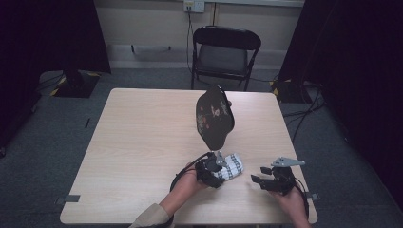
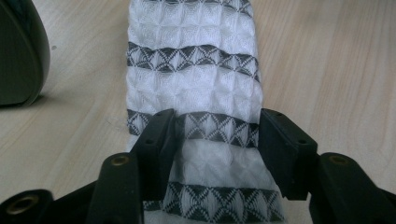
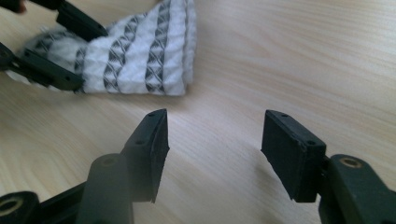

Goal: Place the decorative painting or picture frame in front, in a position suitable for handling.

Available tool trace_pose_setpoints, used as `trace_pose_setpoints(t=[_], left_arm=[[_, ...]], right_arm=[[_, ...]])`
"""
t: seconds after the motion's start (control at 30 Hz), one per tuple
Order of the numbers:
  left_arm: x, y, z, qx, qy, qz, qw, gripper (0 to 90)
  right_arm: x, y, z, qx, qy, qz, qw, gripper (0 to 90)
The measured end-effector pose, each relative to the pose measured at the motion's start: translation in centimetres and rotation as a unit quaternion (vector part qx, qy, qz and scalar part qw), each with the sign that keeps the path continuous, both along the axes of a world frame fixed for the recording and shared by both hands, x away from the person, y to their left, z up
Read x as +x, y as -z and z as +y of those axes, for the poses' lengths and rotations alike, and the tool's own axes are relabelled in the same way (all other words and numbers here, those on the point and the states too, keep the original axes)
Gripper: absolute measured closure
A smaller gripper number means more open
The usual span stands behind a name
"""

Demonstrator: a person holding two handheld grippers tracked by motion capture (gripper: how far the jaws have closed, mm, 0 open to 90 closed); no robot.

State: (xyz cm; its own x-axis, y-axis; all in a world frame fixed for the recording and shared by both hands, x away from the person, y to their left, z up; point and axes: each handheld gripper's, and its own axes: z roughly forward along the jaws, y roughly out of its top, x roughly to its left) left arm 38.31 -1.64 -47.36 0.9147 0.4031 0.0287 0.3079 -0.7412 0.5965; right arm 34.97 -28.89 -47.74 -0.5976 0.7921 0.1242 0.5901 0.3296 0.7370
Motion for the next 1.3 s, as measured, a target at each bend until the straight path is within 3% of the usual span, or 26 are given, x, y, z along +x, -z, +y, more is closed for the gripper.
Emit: trace_pose_setpoints(t=[0.17,0.4,0.6,0.67,0.73,0.87,0.9,1.0,1.03,1.07,1.1,1.2,1.3], left_arm=[[-0.2,-0.3,0.3,0.011,-0.003,0.005,0.9999,56.7],[0.0,-0.5,1.7,0.005,-0.002,0.023,0.9997,71.5],[-0.1,-0.7,2.3,0.012,-0.003,0.023,0.9997,77.7],[-0.1,-0.8,2.8,0.005,-0.013,0.025,0.9996,78.1],[0.1,-1.2,4.0,-0.016,-0.027,0.028,0.9991,78.3],[-0.1,-1.6,5.3,-0.014,-0.029,0.030,0.9990,78.1],[-0.3,-1.9,6.4,-0.016,-0.035,0.029,0.9989,78.1],[-0.5,-2.4,7.8,-0.024,-0.047,0.028,0.9982,77.9],[-0.6,-2.8,9.4,-0.028,-0.059,0.027,0.9975,77.9],[-0.6,-2.8,9.4,-0.028,-0.059,0.027,0.9975,77.9],[-0.7,-2.9,11.0,-0.028,-0.076,0.028,0.9964,77.8],[-0.9,-2.8,12.4,-0.024,-0.088,0.032,0.9954,77.7],[-1.3,-2.2,15.3,-0.006,-0.116,0.029,0.9928,77.5]], right_arm=[[-0.1,-0.3,-0.1,0.017,0.005,0.002,0.9998,44.6],[0.0,-0.7,0.3,0.027,0.011,0.008,0.9995,46.9],[0.1,-0.6,0.6,0.019,0.012,0.006,0.9997,46.8],[0.1,-0.7,0.6,0.017,0.012,0.003,0.9998,46.8],[0.1,-0.8,0.6,0.017,0.011,-0.001,0.9998,46.4],[0.1,-0.8,0.6,0.008,0.006,-0.005,0.9999,45.6],[0.1,-0.8,0.7,-0.004,0.003,-0.009,0.9999,44.6],[0.1,-0.8,0.9,-0.004,0.003,-0.009,1.0000,43.1],[0.1,-0.8,1.1,-0.003,0.002,-0.012,0.9999,41.4],[0.1,-0.8,1.1,-0.003,0.002,-0.012,0.9999,41.4],[0.1,-1.0,1.4,-0.005,0.001,-0.014,0.9999,39.9],[0.1,-1.0,1.6,-0.005,0.001,-0.016,0.9999,39.4],[0.3,-1.1,2.2,-0.004,0.000,-0.015,0.9999,38.1]])
